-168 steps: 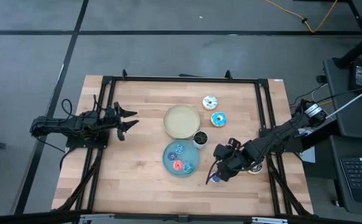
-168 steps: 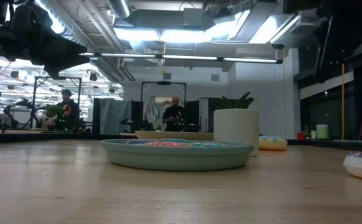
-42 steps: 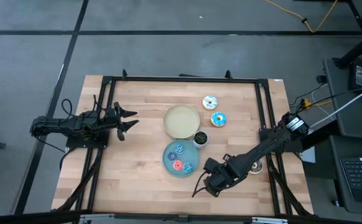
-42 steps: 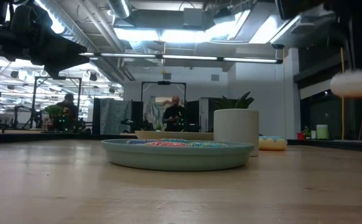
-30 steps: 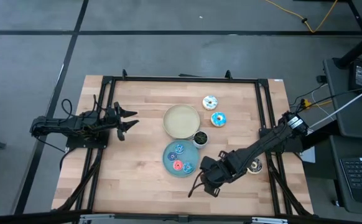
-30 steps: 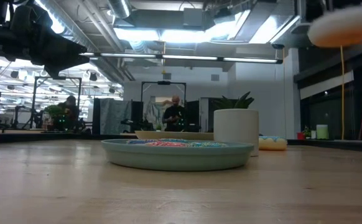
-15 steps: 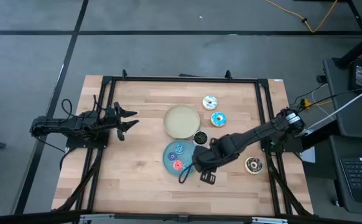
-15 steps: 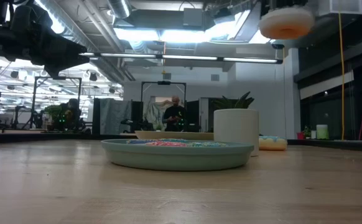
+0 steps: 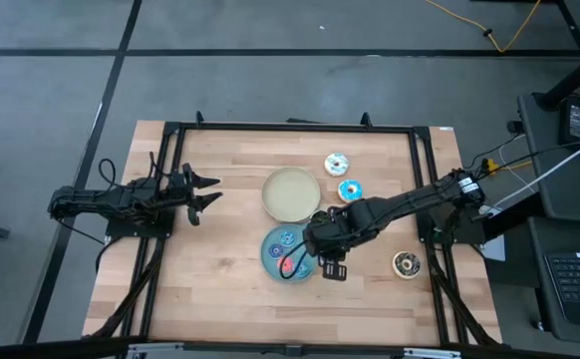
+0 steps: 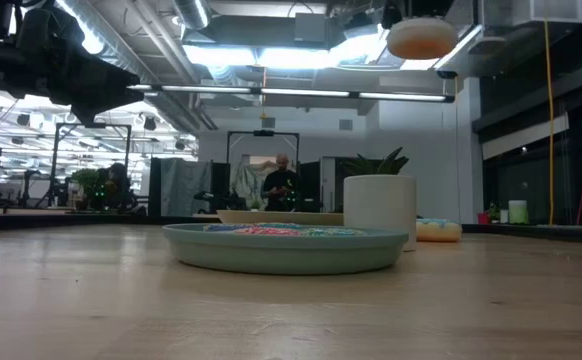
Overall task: Pick & Place donuts
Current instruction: Put the small dark blue donut on the blue plate
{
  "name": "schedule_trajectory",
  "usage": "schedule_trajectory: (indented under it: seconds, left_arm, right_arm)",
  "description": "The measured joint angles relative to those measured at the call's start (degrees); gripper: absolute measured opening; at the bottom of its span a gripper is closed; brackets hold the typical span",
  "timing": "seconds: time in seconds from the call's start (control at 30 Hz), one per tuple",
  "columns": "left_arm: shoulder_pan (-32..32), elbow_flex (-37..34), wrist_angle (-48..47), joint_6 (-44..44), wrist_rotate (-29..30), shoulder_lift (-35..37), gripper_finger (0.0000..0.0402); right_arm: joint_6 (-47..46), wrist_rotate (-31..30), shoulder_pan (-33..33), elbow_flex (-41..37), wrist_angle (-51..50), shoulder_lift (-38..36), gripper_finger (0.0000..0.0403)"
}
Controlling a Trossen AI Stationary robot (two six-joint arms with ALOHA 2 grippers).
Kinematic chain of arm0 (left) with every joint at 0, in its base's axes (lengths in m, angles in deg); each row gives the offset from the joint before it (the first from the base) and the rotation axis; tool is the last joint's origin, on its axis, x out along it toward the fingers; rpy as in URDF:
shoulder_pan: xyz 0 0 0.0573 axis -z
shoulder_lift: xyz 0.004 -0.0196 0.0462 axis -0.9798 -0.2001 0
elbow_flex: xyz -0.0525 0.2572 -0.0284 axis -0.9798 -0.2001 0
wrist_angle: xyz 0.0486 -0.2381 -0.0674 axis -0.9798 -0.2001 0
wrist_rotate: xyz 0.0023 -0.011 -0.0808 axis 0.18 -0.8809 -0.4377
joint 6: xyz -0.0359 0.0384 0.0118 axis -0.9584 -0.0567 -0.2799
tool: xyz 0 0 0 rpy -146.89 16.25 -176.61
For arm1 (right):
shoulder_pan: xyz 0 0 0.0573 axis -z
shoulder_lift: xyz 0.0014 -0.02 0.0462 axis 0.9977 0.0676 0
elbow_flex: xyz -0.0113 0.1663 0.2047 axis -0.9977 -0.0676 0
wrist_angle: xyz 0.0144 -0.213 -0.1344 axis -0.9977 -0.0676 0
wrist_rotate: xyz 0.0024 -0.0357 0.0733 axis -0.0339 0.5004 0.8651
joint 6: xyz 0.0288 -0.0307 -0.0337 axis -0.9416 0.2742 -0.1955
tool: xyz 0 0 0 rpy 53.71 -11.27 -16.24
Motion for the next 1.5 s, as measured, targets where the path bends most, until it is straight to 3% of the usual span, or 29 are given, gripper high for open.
schedule_trajectory:
  seconds: [0.57, 1.0, 1.5]
  left_arm:
    - [0.0, 0.0, 0.0, 0.0, 0.0, 0.0, 0.0196]
    - [0.0, 0.0, 0.0, 0.0, 0.0, 0.0, 0.0196]
    - [0.0, 0.0, 0.0, 0.0, 0.0, 0.0, 0.0196]
  right_arm:
    - [9.2, -0.1, 3.2, 0.5, -1.6, 0.1, 0.0053]
    - [19.1, -0.7, 5.9, 12.7, -3.5, 11.0, 0.0053]
    - [24.2, -0.5, 6.2, 13.3, 1.7, 18.2, 0.0053]
